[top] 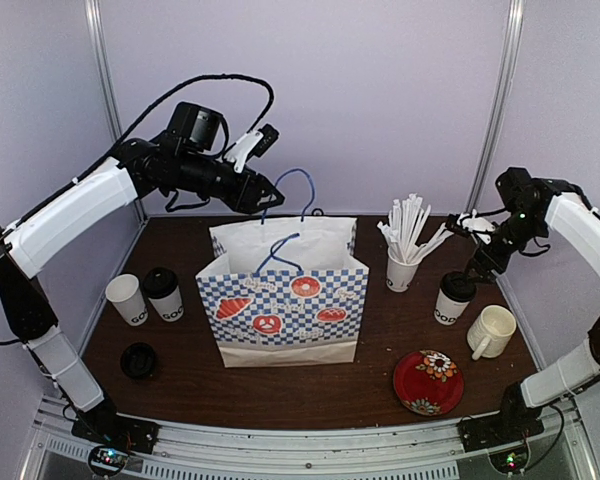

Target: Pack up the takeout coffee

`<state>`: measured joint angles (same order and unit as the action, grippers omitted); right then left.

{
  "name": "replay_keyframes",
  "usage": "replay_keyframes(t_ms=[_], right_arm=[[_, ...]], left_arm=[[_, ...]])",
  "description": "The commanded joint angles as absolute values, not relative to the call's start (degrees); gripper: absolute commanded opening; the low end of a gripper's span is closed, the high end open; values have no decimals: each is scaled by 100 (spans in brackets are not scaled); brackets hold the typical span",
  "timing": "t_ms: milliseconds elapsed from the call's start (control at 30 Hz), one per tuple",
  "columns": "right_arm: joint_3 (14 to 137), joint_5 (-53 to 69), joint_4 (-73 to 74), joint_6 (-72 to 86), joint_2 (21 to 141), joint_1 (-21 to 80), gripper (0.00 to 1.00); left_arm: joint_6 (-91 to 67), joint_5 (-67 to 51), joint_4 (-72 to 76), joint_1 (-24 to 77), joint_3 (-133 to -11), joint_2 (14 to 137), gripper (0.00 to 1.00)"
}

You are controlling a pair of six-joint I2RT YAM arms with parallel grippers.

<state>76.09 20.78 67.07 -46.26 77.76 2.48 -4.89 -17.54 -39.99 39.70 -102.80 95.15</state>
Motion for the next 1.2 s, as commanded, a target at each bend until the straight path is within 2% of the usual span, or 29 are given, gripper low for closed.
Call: replay_keyframes(t_ms=[0,67,167,300,533,1167], right_arm=[[7599,2056,6503,-5298,8080,229,80],[7666,2019,6480,-5455,8310,229,81],[7741,1955,6515,-5684,8589,229,83],[7687,1978,6514,-5932,8688,228,86],[7693,1949,6437,-5950,8828,228,86],[7915,1825,6656,-5868,9317,229,82]], left_arm=[[-473,-1453,-3700,3964,-10339,9364,54],[-419,-1408,-3717,3964,-10308,9213,58],[-375,-1380,-3722,3964,-10130,8875,70],[-302,-1240,-3786,3964,-9838,8470,76],[-264,-1003,-3867,3964,-9446,8134,77],[-282,-996,-3858,3964,-9377,8104,77]])
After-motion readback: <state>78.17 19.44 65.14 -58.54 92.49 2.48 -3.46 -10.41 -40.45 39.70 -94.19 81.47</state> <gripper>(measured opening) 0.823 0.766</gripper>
